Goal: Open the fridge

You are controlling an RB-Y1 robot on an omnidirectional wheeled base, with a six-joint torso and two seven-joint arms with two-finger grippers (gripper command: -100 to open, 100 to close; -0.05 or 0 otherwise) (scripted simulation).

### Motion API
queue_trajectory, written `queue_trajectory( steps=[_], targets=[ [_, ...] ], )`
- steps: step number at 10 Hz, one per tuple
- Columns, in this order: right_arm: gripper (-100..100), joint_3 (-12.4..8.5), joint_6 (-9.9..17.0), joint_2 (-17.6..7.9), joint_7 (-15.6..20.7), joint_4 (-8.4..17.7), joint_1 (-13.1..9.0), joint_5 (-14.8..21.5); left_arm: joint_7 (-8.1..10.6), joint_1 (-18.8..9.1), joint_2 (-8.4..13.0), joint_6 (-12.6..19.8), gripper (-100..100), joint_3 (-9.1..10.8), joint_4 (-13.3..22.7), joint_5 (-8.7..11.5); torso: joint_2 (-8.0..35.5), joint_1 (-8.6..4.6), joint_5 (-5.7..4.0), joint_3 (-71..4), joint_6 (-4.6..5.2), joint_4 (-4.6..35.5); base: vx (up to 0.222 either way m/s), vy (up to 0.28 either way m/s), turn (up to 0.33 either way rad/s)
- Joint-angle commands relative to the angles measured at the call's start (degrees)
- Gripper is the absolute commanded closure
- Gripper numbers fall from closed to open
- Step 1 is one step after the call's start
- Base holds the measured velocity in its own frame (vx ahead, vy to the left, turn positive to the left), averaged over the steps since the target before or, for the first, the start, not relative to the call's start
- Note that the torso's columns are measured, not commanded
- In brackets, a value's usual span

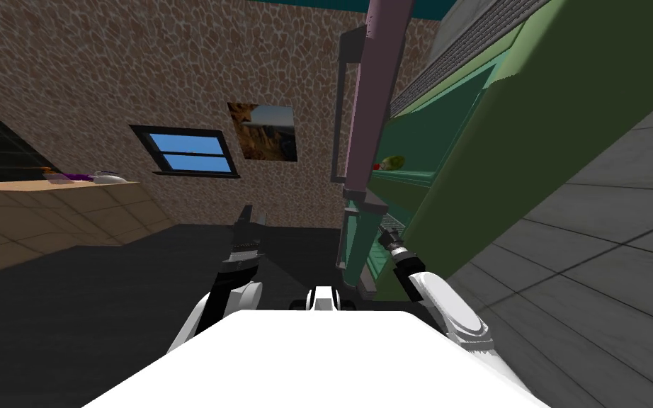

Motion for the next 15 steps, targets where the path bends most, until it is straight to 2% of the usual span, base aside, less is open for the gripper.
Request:
queue_trajectory(
  steps=[1, 2, 4, 5, 7, 8, 9, 10, 11, 12, 13, 14, 15],
  targets=[
    [-100, 2.8, 3.3, -3.7, -3.2, 3.4, -2.7, 0.2, 0.00, 0.0, 0.0, 0.0, 0, 0.00, 0.0, 0.0, -0.1, 0.00, 0.00, 0.0, -0.03, 0.0, -0.160, 0.040, 0.253],
    [-100, 3.8, 4.8, -5.4, -4.6, 4.6, -2.7, 0.2, 0.00, 0.0, 0.0, 0.0, 0, -0.01, 0.0, 0.0, 0.1, 0.18, 0.02, 0.0, -0.32, 0.0, -0.189, 0.036, 0.391],
    [-100, 3.8, 4.8, -5.9, -7.3, 8.0, -2.7, 0.2, 0.00, 0.0, 0.0, 0.0, 0, 0.00, 0.0, 0.0, 0.3, 0.11, 0.20, 0.2, 0.28, 0.3, -0.040, 0.011, 0.073],
    [-100, 3.8, 4.8, -6.0, -7.3, 9.1, -2.7, 0.2, 0.00, 0.0, 0.0, 0.0, 0, 0.00, 0.0, 0.0, 0.6, 0.16, 0.30, 0.3, 0.36, 0.5, 0.023, -0.004, -0.053],
    [-100, 3.8, 4.8, -6.0, -7.3, 9.6, -2.7, 0.2, 0.00, 0.0, 0.0, 0.0, 0, 0.00, 0.0, 0.0, 0.4, -0.02, 0.08, 0.3, 0.16, 0.3, 0.000, 0.000, 0.000],
    [-100, 5.4, 6.2, -7.6, -10.3, 11.3, -5.7, 0.7, 0.00, 0.0, 0.0, 0.0, 0, 0.00, 0.0, 0.0, 0.4, 0.02, 0.10, 0.2, 0.09, 0.3, -0.136, 0.028, 0.298],
    [-100, 6.7, 7.6, -9.3, -11.6, 12.4, -6.2, 0.7, 0.00, 0.0, 0.0, 0.0, 0, -0.01, 0.0, 0.0, 0.5, 0.12, 0.12, 0.3, -0.21, 0.4, -0.182, 0.045, 0.406],
    [-100, 8.1, 9.1, -10.7, -13.2, 14.1, -6.2, 0.7, 0.00, 0.0, 0.0, 0.0, 0, -0.01, 0.0, 0.0, 0.7, 0.25, 0.25, 0.4, 0.07, 0.5, -0.080, 0.031, 0.141],
    [-100, 8.1, 10.2, -11.9, -14.0, 14.7, -6.2, 0.7, 0.00, 0.0, 0.0, 0.0, 0, 0.01, 0.0, 0.0, 1.3, 0.56, 0.61, 0.7, 0.45, 0.9, 0.013, -0.007, -0.035],
    [-100, 8.1, 10.2, -11.9, -14.4, 16.7, -6.2, 0.7, 0.00, 0.0, 0.0, 0.0, 0, 0.01, 0.0, 0.0, 1.9, 0.87, 0.78, 1.1, 0.53, 1.2, 0.050, -0.014, -0.021],
    [-100, 8.1, 10.2, -11.9, -14.4, 17.3, -6.2, 0.7, 0.00, 0.0, 0.0, 0.0, 0, 0.01, 0.0, 0.0, 2.4, 1.07, 0.88, 1.3, 0.51, 1.4, 0.042, -0.009, 0.008],
    [-100, 11.2, 13.3, -14.7, -16.9, 19.9, -9.5, 1.3, 0.00, 0.0, 0.0, 0.0, 0, 0.01, 0.0, 0.0, 2.7, 1.17, 0.91, 1.5, 0.52, 1.5, -0.118, 0.027, 0.377],
    [-100, 12.3, 14.4, -15.8, -18.4, 21.9, -9.7, 1.3, 0.00, 0.0, 0.0, 0.0, 0, -0.01, 0.0, 0.0, 3.1, 1.30, 0.94, 1.8, 0.42, 1.6, -0.168, 0.079, 0.353]
  ],
)
